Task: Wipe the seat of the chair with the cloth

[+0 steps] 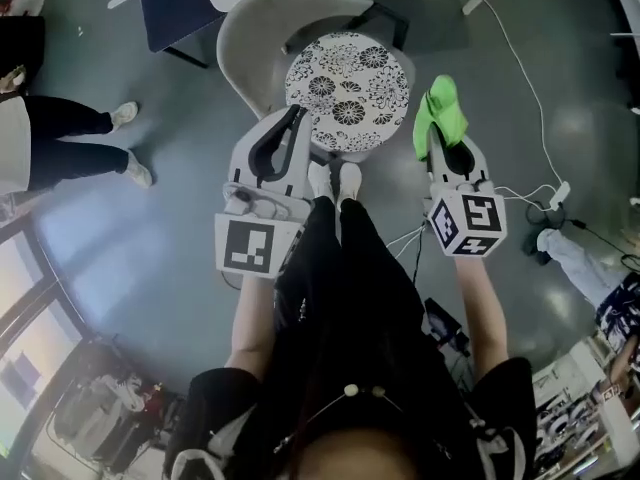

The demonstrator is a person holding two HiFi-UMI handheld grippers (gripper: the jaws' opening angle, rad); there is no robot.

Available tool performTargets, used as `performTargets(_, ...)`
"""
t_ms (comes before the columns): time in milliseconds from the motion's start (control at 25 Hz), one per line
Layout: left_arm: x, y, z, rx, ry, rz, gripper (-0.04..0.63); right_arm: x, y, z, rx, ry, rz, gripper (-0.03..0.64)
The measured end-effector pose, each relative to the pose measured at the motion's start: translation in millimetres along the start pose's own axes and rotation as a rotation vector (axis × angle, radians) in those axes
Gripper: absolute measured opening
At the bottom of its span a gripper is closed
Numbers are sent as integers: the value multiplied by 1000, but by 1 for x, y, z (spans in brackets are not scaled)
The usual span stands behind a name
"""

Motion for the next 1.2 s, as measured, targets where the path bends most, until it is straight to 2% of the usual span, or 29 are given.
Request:
performTargets(80,18,-5,10,0,-9,6,26,18,16,30,20,-57,19,46)
performTargets(240,48,-15,30,6,-20,-30,26,49,45,78,48,-151,129,46)
performTargets(440,83,-17,43,32,-83,-66,26,82,74,118,92,-312,152,46)
performTargets(680,123,-21,56,27,-164,-180,26,102,102,151,76,-458,240,44)
performTargets(840,133,-24,65,16,-183,-223,26,106,104,159,75,-482,242,44)
performTargets(1200,111,1,37,12,-184,-203,26,104,87,119,29,-440,239,44)
Point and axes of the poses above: the fingertips, and each gripper's own axes: z backward along the fingers, y to its left, x out of its top, the point moved 10 cm from there along z, backward along the fingers, and after that the axes turned 9 degrees about -z, right-handed, at the moved point
